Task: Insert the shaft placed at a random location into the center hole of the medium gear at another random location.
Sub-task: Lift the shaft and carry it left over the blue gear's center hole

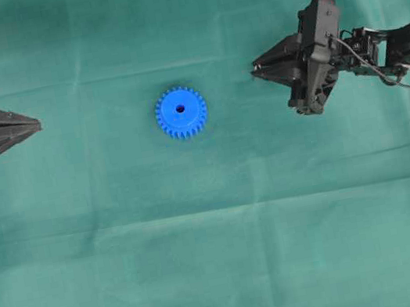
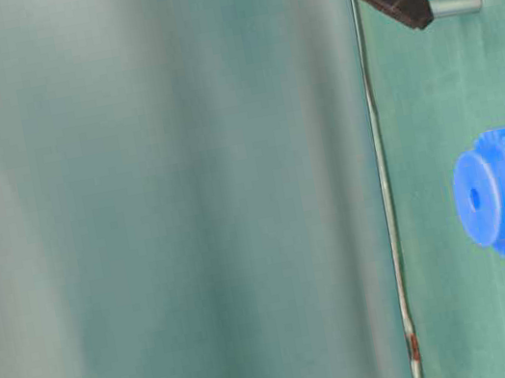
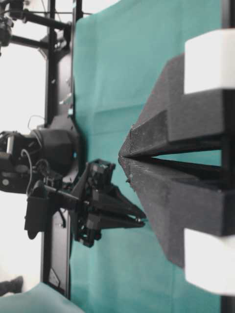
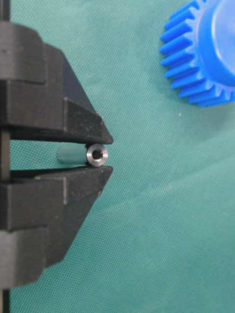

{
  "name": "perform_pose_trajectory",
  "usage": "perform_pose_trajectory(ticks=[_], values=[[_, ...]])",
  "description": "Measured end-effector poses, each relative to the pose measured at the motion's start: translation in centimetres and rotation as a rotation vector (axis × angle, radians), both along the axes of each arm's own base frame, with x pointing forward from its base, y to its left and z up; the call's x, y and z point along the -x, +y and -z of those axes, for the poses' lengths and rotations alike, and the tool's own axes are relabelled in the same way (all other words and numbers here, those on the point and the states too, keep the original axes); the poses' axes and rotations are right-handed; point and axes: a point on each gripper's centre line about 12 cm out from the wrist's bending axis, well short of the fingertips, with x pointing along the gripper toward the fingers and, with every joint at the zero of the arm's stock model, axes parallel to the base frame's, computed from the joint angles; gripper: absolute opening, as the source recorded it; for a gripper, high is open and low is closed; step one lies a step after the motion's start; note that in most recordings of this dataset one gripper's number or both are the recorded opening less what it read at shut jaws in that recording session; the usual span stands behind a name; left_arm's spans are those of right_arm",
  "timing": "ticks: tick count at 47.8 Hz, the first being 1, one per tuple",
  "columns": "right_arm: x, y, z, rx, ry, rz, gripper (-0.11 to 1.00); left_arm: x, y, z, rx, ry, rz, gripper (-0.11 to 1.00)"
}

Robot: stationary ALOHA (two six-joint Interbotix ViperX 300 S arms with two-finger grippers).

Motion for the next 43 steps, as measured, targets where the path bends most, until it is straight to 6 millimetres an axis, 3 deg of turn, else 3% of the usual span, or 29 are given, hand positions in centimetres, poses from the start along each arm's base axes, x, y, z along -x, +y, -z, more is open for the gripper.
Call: perform_pose_trajectory(ticks=[19, 43], values=[[-0.1, -0.1, -0.5, 0.001, -0.009, 0.003, 0.13, 0.0, 0.0, 0.1, 0.0, 0.006, 0.0, 0.0], [-0.5, 0.1, -8.3, -0.011, -0.023, -0.014, 0.13, 0.0, 0.0, 0.2, 0.0, 0.017, 0.0, 0.0]])
